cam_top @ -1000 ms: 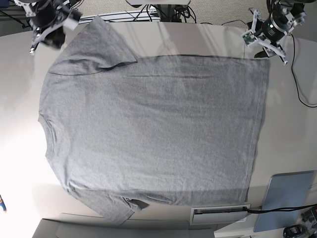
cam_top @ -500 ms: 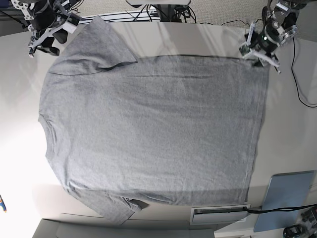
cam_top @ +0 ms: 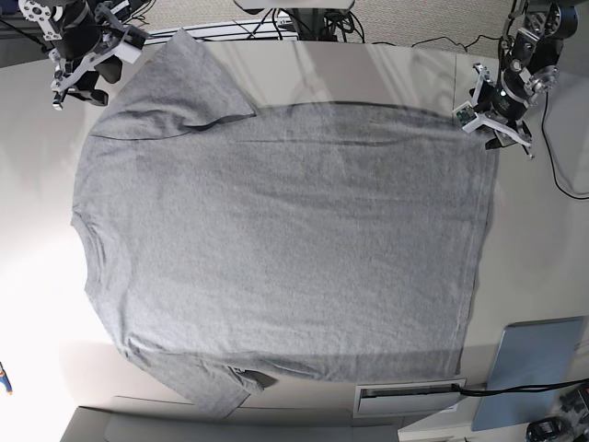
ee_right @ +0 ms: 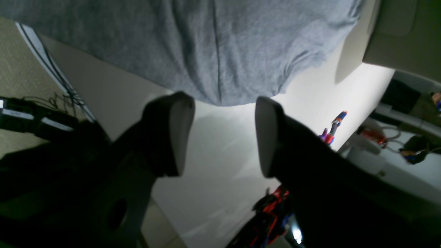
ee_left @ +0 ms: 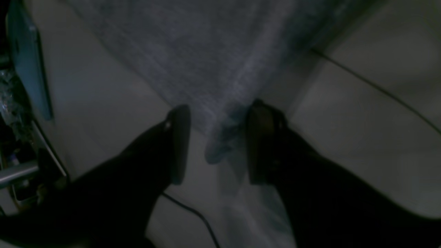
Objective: Fold the T-shirt properly
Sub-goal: 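Move both grippers down to the shoulder corners of the grey T-shirt, then grasp the shoulder edges with both grippers and pull them toward the robot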
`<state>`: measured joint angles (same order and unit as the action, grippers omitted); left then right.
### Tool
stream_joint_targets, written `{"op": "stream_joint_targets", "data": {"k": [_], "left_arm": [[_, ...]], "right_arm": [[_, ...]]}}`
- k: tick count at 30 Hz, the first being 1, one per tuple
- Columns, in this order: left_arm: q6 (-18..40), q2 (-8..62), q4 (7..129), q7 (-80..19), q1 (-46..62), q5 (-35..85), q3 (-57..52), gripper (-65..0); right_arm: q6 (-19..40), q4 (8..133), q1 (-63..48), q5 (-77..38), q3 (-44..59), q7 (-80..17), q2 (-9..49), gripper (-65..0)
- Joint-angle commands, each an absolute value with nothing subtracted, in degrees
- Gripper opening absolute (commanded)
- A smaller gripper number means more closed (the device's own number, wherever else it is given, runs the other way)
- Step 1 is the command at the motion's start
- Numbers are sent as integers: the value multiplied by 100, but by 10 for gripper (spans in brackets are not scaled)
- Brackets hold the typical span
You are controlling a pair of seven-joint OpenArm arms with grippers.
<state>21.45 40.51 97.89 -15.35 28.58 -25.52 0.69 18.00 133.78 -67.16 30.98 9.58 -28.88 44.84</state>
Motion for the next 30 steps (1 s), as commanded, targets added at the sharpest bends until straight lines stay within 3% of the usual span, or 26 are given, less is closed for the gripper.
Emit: {"op": "stream_joint_targets", "data": {"k": [1,7,16,30], "left_arm": [[2547,4112,9712,-1793,2952,-2576,99,-419],[3006,4110,9712,-1796,2952,-2576,102,-643],[2954,3957,9721,-1798,2952,-2532,102,-650],[2945,3778,9732,-1802,2950,-2532,102,-650]], "right_arm": [[1728,13450,-6759,3151,987,-2853,4567,-337],[1734,13423,-6744,3151,987,-2781,4571,-337],[1741,12368,-6294,3151,803,-2067,4919,-337],[1876,11010,-4582,3820,-1341,-2211,5127,-337]]}}
